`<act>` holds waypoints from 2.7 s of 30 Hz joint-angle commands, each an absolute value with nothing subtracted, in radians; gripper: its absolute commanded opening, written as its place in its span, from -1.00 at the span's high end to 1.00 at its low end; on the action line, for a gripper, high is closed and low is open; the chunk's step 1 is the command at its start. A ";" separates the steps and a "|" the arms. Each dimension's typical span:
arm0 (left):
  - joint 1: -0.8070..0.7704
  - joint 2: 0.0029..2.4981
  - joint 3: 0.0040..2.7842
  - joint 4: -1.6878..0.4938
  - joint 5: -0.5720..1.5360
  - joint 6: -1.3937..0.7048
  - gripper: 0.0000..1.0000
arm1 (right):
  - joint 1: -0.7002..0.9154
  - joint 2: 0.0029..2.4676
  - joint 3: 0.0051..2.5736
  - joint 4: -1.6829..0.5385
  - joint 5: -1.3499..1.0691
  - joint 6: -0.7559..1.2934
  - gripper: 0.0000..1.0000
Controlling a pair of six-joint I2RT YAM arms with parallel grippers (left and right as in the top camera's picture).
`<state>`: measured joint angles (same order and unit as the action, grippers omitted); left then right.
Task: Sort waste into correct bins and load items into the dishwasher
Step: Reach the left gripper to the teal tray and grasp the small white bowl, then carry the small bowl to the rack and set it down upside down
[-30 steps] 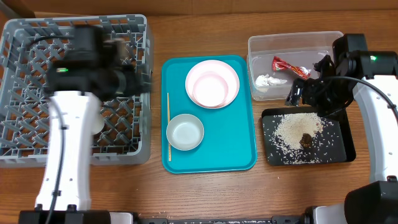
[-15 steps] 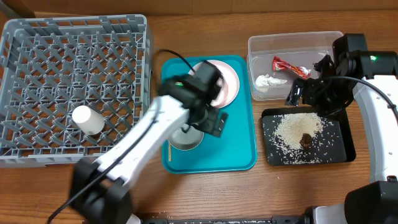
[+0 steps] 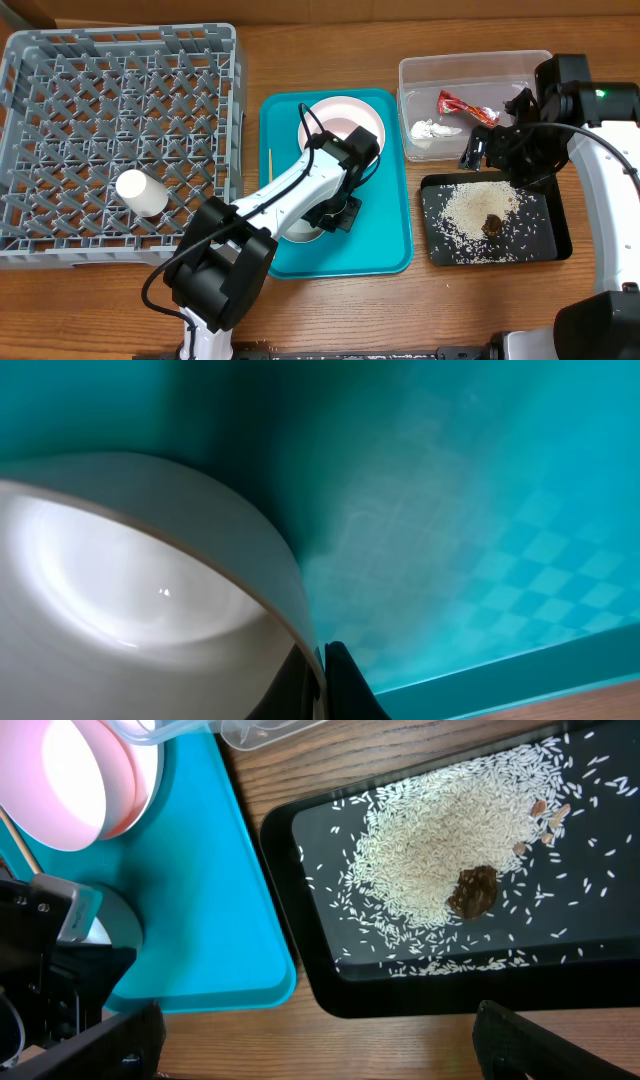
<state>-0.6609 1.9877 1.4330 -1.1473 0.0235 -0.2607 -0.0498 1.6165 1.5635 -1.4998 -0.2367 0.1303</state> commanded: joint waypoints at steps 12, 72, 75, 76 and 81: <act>-0.471 1.665 1.702 -1.240 0.020 -0.148 0.92 | -0.047 1.588 1.572 -1.496 -0.241 0.130 -1.00; 0.600 1.853 1.733 -1.294 1.181 0.443 -1.00 | -0.047 1.588 1.572 -1.506 -0.240 0.129 -1.00; 0.528 1.769 1.733 -1.290 1.121 0.402 -1.00 | -0.047 1.588 1.572 -1.506 -0.240 0.129 -1.00; 0.486 1.739 1.733 -1.289 1.075 0.380 -1.00 | -0.047 1.588 1.572 -1.506 -0.240 0.129 -1.00; 0.225 1.666 1.733 -1.278 0.779 0.255 -1.00 | -0.047 1.588 1.572 -1.506 -0.240 0.129 -1.00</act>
